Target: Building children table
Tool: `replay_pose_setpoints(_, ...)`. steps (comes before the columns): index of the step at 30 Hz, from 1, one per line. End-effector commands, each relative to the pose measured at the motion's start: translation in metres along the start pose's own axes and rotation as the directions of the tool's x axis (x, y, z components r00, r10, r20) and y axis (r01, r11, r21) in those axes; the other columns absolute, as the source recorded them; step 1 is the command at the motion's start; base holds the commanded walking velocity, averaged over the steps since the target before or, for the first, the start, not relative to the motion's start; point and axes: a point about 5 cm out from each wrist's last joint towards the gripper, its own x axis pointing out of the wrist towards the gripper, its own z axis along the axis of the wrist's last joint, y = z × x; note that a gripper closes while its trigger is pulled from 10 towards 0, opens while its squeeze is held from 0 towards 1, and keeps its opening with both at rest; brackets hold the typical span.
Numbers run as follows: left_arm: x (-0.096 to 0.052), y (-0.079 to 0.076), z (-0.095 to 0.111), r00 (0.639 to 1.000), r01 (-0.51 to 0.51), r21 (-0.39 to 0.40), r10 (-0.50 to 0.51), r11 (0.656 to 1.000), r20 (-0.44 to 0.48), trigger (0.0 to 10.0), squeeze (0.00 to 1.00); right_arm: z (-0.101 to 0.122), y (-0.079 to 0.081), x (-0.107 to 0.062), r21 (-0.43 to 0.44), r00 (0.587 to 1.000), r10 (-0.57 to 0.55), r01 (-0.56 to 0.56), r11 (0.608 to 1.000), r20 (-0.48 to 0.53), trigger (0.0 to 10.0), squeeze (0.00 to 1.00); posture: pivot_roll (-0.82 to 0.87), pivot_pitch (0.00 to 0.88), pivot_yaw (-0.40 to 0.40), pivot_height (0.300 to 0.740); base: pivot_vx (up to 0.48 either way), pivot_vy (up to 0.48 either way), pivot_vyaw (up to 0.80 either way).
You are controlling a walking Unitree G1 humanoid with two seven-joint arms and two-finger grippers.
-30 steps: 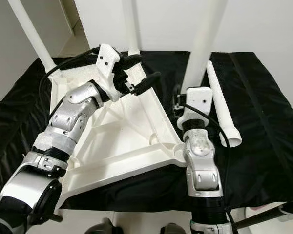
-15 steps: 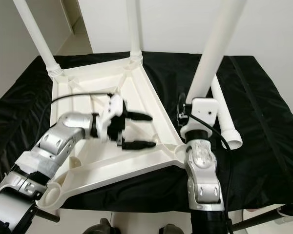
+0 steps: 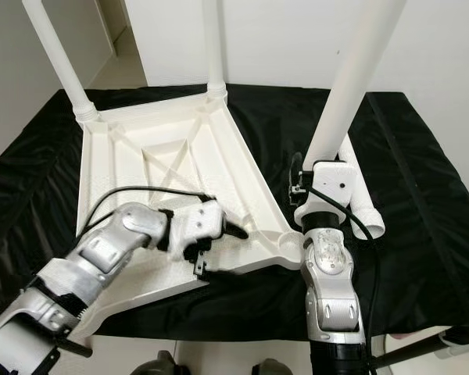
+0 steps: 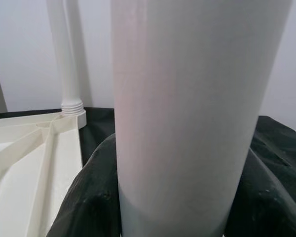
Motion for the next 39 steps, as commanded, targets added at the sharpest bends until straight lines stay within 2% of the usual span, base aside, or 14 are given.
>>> replay_pose_setpoints(1, -0.002, 0.012, -0.010, 0.971, -0.227, 0.005, 0.227, 0.974, -0.068, 10.0, 0.00, 0.008, 0.000, 0.001, 0.008, 0.999, -0.004, 0.004, 1.000, 0.038, 10.0, 0.00, -0.03, 0.008, 0.044, 0.740, 0.000, 0.000, 0.00)
replay_pose_setpoints(4, -0.002, 0.029, -0.014, 0.927, -0.358, -0.019, 0.353, 0.933, -0.124, 10.0, 0.00, 0.009, -0.003, 0.002, 0.007, 0.999, -0.015, 0.015, 1.000, 0.043, 10.0, 0.00, -0.04, 0.011, 0.042, 0.740, 0.000, 0.000, 0.00)
replay_pose_setpoints(11, -0.010, 0.038, -0.018, 0.891, -0.419, 0.014, 0.414, 0.908, -0.188, 10.0, 0.00, 0.011, -0.003, 0.003, 0.003, 0.999, -0.014, 0.014, 1.000, 0.046, 10.0, 0.00, -0.04, 0.011, 0.042, 0.740, 0.000, 0.000, 0.00)
replay_pose_setpoints(17, -0.042, 0.049, -0.031, 0.846, -0.457, 0.078, 0.460, 0.886, -0.269, 10.0, 0.00, 0.010, -0.004, 0.002, 0.001, 0.999, -0.003, 0.003, 1.000, 0.041, 10.0, 0.00, -0.04, 0.011, 0.043, 0.740, 0.000, 0.000, 0.00)
replay_pose_setpoints(20, -0.051, 0.049, -0.036, 0.852, -0.430, 0.099, 0.440, 0.897, -0.283, 10.0, 0.00, 0.007, -0.001, 0.000, 0.004, 1.000, 0.022, -0.022, 1.000, 0.021, 10.0, 0.00, -0.04, 0.013, 0.042, 0.740, 0.000, 0.000, 0.00)
replay_pose_setpoints(21, -0.052, 0.047, -0.033, 0.873, -0.402, 0.097, 0.414, 0.910, -0.257, 10.0, 0.00, 0.003, 0.002, -0.001, 0.000, 0.999, 0.052, -0.052, 0.999, 0.001, 10.0, 0.00, -0.03, 0.016, 0.042, 0.740, 0.000, 0.000, 0.00)
replay_pose_setpoints(22, -0.052, 0.047, -0.033, 0.873, -0.402, 0.097, 0.414, 0.910, -0.257, 10.0, 0.00, 0.003, 0.002, -0.001, 0.000, 0.999, 0.052, -0.052, 0.999, 0.001, 10.0, 0.00, -0.03, 0.016, 0.042, 0.740, 0.000, 0.000, 0.00)
replay_pose_setpoints(23, -0.050, 0.044, -0.027, 0.904, -0.360, 0.093, 0.371, 0.928, -0.210, 10.0, 0.00, -0.002, 0.006, -0.003, -0.004, 0.996, 0.088, -0.089, 0.996, -0.025, 10.0, 0.00, -0.03, 0.017, 0.038, 0.740, 0.000, 0.000, 0.00)
replay_pose_setpoints(24, -0.050, 0.044, -0.027, 0.904, -0.360, 0.093, 0.371, 0.928, -0.210, 10.0, 0.00, -0.002, 0.006, -0.003, -0.004, 0.996, 0.088, -0.089, 0.996, -0.025, 10.0, 0.00, -0.03, 0.017, 0.038, 0.740, 0.000, 0.000, 0.00)
replay_pose_setpoints(25, -0.048, 0.042, -0.021, 0.923, -0.334, 0.086, 0.344, 0.939, -0.174, 10.0, 0.00, -0.005, 0.008, -0.003, -0.005, 0.994, 0.102, -0.102, 0.995, -0.039, 10.0, 0.00, -0.03, 0.017, 0.038, 0.740, 0.000, 0.000, 0.00)
replay_pose_setpoints(27, -0.039, 0.036, 0.002, 0.967, -0.256, 0.000, 0.256, 0.967, 0.004, 10.0, 0.00, -0.011, 0.012, -0.003, 0.003, 0.990, 0.130, -0.130, 0.991, -0.060, 10.0, 0.00, -0.03, 0.018, 0.032, 0.740, 0.000, 0.000, 0.00)
replay_pose_setpoints(28, -0.037, 0.034, 0.010, 0.971, -0.226, -0.029, 0.228, 0.974, 0.072, 10.0, 0.00, -0.013, 0.014, -0.002, 0.009, 0.988, 0.143, -0.143, 0.990, -0.065, 10.0, 0.00, -0.03, 0.017, 0.031, 0.740, 0.000, 0.000, 0.00)
replay_pose_setpoints(31, -0.035, 0.034, 0.020, 0.968, -0.199, -0.060, 0.205, 0.978, 0.141, 10.0, 0.00, -0.015, 0.016, 0.000, 0.013, 0.985, 0.160, -0.159, 0.987, -0.070, 10.0, 0.00, -0.03, 0.017, 0.030, 0.740, 0.000, 0.000, 0.00)
replay_pose_setpoints(39, -0.043, 0.046, 0.038, 0.941, -0.202, -0.108, 0.223, 0.973, 0.255, 10.0, 0.00, -0.017, 0.021, 0.010, 0.023, 0.978, 0.200, -0.198, 0.980, -0.064, 10.0, 0.00, -0.02, 0.009, 0.015, 0.740, 0.000, 0.000, 0.00)
